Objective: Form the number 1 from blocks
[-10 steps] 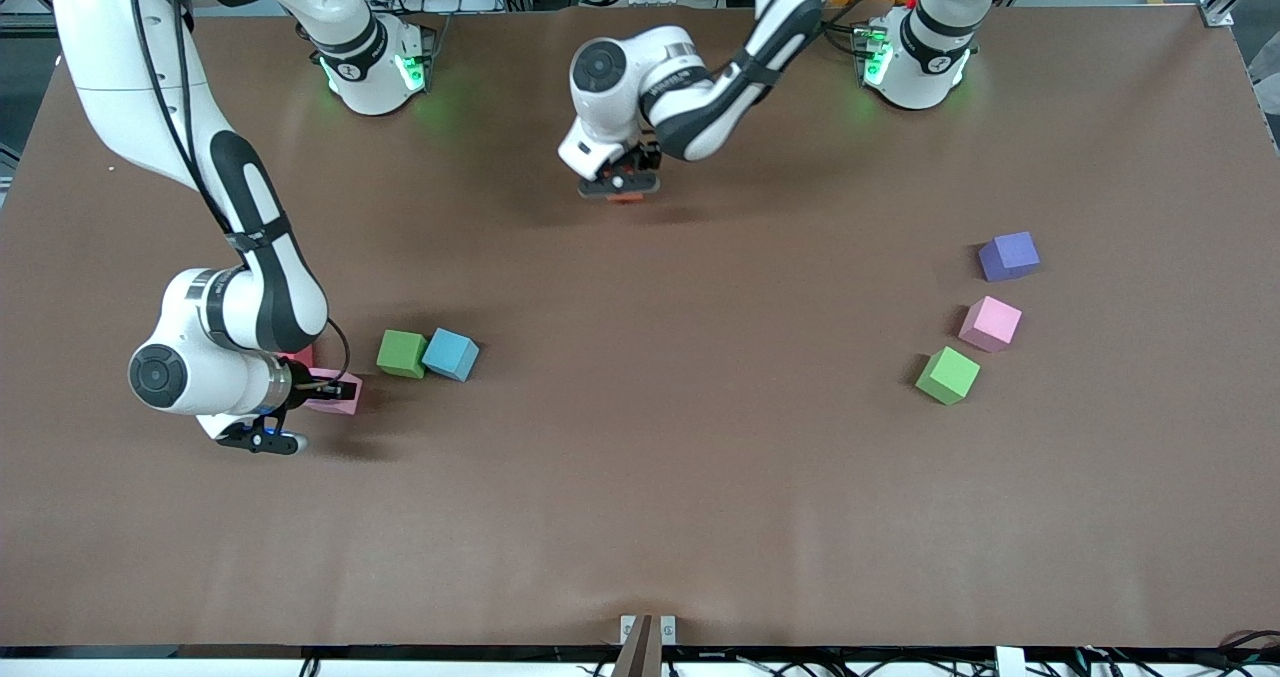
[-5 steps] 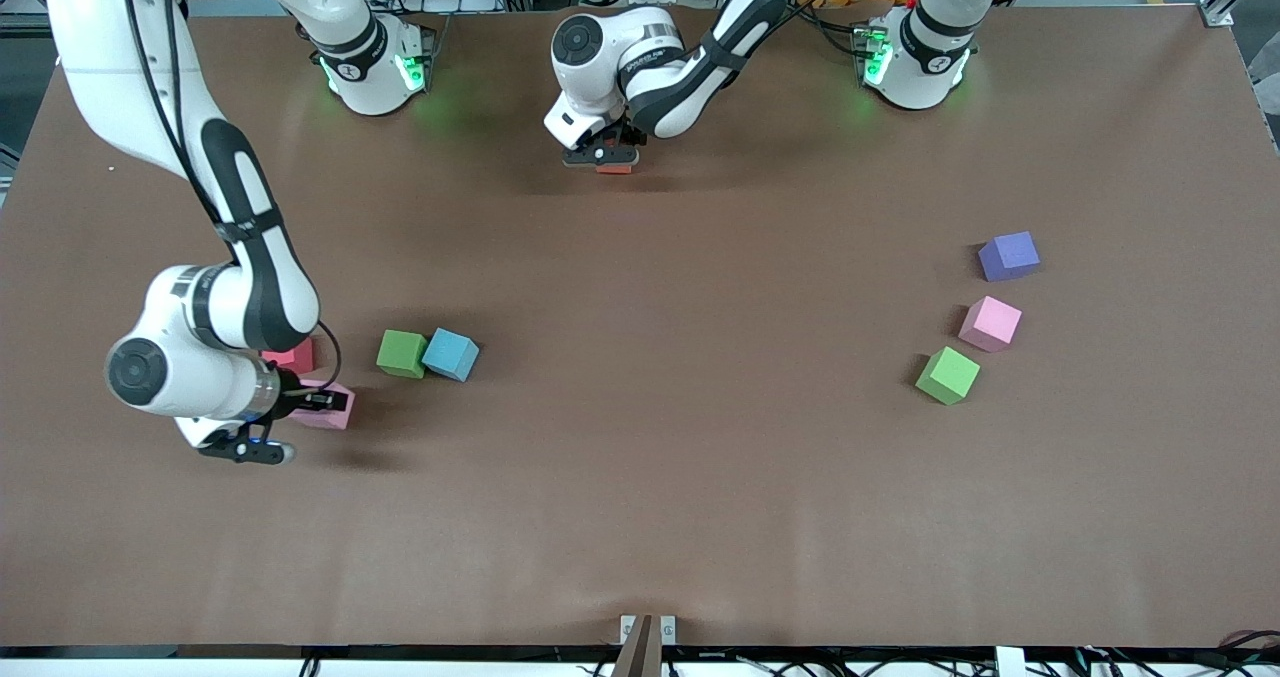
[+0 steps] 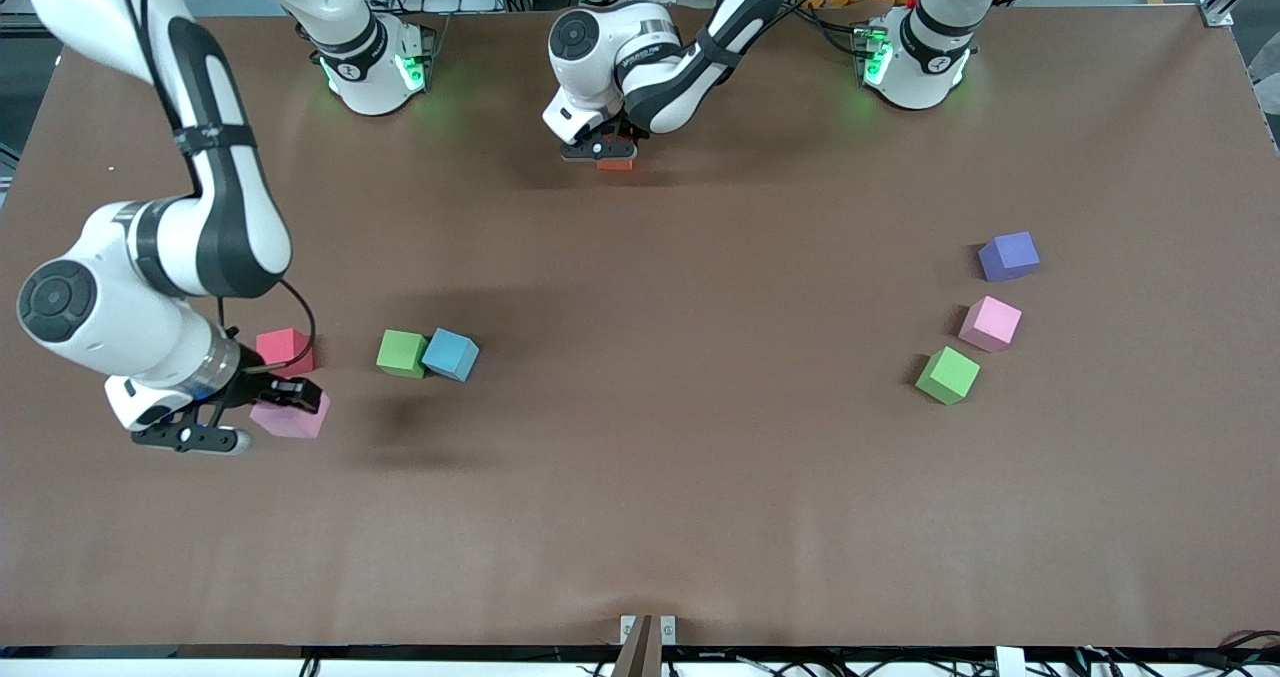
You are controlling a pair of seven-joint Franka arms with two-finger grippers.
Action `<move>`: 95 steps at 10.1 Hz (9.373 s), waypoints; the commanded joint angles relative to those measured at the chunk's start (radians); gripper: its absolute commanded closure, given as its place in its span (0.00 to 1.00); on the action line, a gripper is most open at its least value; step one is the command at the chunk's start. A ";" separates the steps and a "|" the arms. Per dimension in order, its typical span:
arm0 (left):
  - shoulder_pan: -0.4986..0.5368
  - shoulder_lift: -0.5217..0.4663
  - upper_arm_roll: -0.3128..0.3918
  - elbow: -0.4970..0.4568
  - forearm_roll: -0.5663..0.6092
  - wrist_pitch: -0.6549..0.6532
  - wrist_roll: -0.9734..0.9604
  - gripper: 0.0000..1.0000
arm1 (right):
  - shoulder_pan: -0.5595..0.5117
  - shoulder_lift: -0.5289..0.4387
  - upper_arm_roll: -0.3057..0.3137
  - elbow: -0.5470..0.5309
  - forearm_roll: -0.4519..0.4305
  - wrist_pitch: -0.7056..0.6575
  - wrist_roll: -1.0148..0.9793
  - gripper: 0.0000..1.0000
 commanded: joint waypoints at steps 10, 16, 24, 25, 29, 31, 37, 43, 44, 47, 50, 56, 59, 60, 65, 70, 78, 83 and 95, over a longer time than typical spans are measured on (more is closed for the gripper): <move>0.504 -0.230 0.015 0.038 0.030 -0.194 -0.034 0.00 | 0.457 -0.121 -0.021 -0.259 0.074 0.071 0.496 0.41; 0.862 -0.144 0.015 0.092 0.207 -0.198 0.036 0.00 | 0.608 -0.102 0.104 -0.384 0.110 0.124 0.521 0.41; 1.078 -0.010 0.012 0.135 0.327 -0.176 0.139 0.00 | 0.720 -0.071 0.169 -0.477 0.147 0.233 0.616 0.41; 1.080 -0.006 0.012 0.135 0.325 -0.175 0.139 0.00 | 0.728 -0.065 0.187 -0.477 0.150 0.236 0.625 0.41; 1.085 0.022 0.013 0.118 0.319 -0.176 0.133 0.00 | 0.749 -0.056 0.206 -0.491 0.150 0.258 0.642 0.41; 1.109 0.020 0.013 0.107 0.320 -0.176 0.135 0.00 | 0.759 -0.055 0.224 -0.523 0.150 0.308 0.642 0.41; 1.112 0.010 0.013 0.093 0.320 -0.190 0.139 0.00 | 0.762 -0.055 0.250 -0.539 0.150 0.322 0.661 0.37; 1.115 -0.006 0.013 0.101 0.320 -0.193 0.136 0.00 | 0.751 -0.055 0.250 -0.539 0.150 0.310 0.661 0.00; 1.124 -0.006 0.013 0.103 0.320 -0.193 0.135 0.00 | 0.748 -0.059 0.250 -0.540 0.150 0.312 0.662 0.00; 1.134 0.005 0.013 0.095 0.322 -0.193 0.130 0.00 | 0.662 -0.151 0.249 -0.539 0.149 0.281 0.745 0.00; 1.148 0.019 0.012 0.095 0.317 -0.187 0.127 0.00 | 0.529 -0.251 0.241 -0.537 0.132 0.227 0.734 0.00; 1.143 0.034 0.010 0.066 0.293 -0.115 0.106 0.00 | 0.057 -0.299 0.242 -0.455 -0.034 0.213 0.361 0.00; 1.144 0.036 0.010 0.023 0.294 -0.043 0.089 0.00 | -0.065 -0.303 0.218 -0.370 -0.040 0.207 0.172 0.00; 1.143 0.036 0.012 0.023 0.294 -0.043 0.089 0.00 | -0.108 -0.308 0.218 -0.340 -0.040 0.165 0.104 0.00; 1.143 0.034 0.012 0.018 0.296 -0.043 0.086 1.00 | -0.231 -0.367 0.200 -0.137 -0.043 -0.110 -0.114 0.00; 1.073 -0.012 -0.034 0.032 0.340 -0.047 0.106 1.00 | -0.242 -0.397 0.175 -0.021 -0.129 -0.265 -0.140 0.00; 0.744 -0.016 -0.103 0.060 0.327 -0.049 -0.144 1.00 | -0.277 -0.305 0.132 0.020 -0.110 -0.314 -0.143 0.00; 0.551 -0.004 -0.103 0.075 0.319 -0.047 -0.169 1.00 | -0.303 -0.174 0.132 0.021 -0.097 -0.229 -0.223 0.00; 0.240 0.186 -0.091 0.221 0.294 -0.049 -0.102 1.00 | -0.320 0.096 0.132 -0.006 -0.066 -0.006 -0.551 0.00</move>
